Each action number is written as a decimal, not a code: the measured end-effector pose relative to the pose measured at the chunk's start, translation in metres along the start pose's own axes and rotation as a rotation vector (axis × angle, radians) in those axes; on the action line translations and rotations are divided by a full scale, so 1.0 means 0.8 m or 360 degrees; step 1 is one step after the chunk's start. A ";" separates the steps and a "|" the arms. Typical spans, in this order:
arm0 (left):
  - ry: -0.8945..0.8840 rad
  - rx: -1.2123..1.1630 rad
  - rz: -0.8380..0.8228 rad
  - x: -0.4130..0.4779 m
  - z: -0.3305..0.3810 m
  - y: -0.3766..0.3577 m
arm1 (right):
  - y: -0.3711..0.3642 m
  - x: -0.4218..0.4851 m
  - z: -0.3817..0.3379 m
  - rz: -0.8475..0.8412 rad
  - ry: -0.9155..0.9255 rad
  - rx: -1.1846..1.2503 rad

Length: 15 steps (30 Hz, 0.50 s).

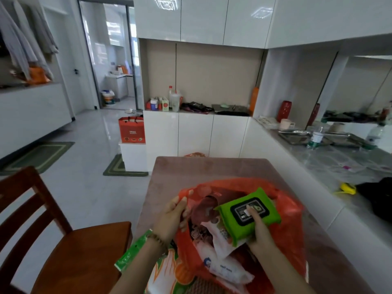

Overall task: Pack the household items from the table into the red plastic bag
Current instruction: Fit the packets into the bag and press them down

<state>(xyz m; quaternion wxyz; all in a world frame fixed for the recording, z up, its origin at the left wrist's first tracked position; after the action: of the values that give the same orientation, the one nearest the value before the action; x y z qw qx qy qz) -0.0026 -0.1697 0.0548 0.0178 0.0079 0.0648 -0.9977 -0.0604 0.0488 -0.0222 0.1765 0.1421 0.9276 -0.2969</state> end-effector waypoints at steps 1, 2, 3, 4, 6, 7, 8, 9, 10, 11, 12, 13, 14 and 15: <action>0.0022 -0.0010 0.0000 0.001 -0.001 -0.002 | -0.002 0.001 0.012 0.0006 -0.0053 0.0008; 0.0045 -0.0027 -0.0009 0.002 -0.003 -0.005 | -0.003 -0.001 0.025 -0.0007 -0.0132 0.0019; 0.0063 -0.0038 -0.0021 0.004 -0.005 -0.007 | -0.006 -0.003 0.038 -0.0041 -0.0220 0.0020; 0.0082 -0.0045 -0.0032 0.004 -0.007 -0.008 | -0.009 -0.005 0.049 -0.0077 -0.0287 0.0018; 0.0095 -0.0038 -0.0044 0.004 -0.009 -0.008 | -0.013 0.002 0.061 -0.0070 -0.0314 -0.0014; 0.0095 -0.0031 -0.0045 0.004 -0.010 -0.007 | -0.016 0.008 0.060 -0.0015 -0.0271 -0.0022; 0.0098 -0.0026 -0.0039 0.003 -0.011 -0.006 | -0.016 0.015 0.058 0.0072 -0.0213 -0.0016; 0.0100 -0.0023 -0.0028 0.003 -0.012 -0.004 | -0.015 0.023 0.056 0.0186 -0.0152 -0.0025; 0.0101 -0.0019 -0.0020 0.003 -0.012 -0.004 | -0.013 0.031 0.052 0.0312 -0.0090 -0.0061; 0.0103 -0.0007 -0.0017 0.004 -0.013 -0.004 | -0.011 0.039 0.048 0.0404 -0.0030 -0.0117; 0.0112 0.0010 -0.0013 0.005 -0.015 -0.005 | -0.012 0.046 0.043 0.0422 0.0011 -0.0181; 0.0122 0.0033 -0.0004 0.005 -0.016 -0.005 | -0.015 0.053 0.039 0.0379 0.0015 -0.0262; 0.0132 0.0063 0.0005 0.006 -0.018 -0.006 | -0.020 0.060 0.035 0.0323 -0.0013 -0.0374; 0.0145 0.0095 0.0007 0.006 -0.020 -0.007 | -0.023 0.066 0.031 0.0296 -0.0043 -0.0534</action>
<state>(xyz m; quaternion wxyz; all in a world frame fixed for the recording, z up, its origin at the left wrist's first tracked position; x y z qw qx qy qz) -0.0074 -0.1625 0.0394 0.0168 0.0539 0.0357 -0.9978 -0.1084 0.0279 -0.0539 0.2368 0.1919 0.9445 -0.1224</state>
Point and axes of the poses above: each hand's wrist, its own x-axis towards the middle knuckle, its own y-axis out of the back of the hand, z = x × y, the point moved 4 cm from there along x, towards the middle knuckle, and after that the axes turned 2 degrees about y, right-handed, at the moved point
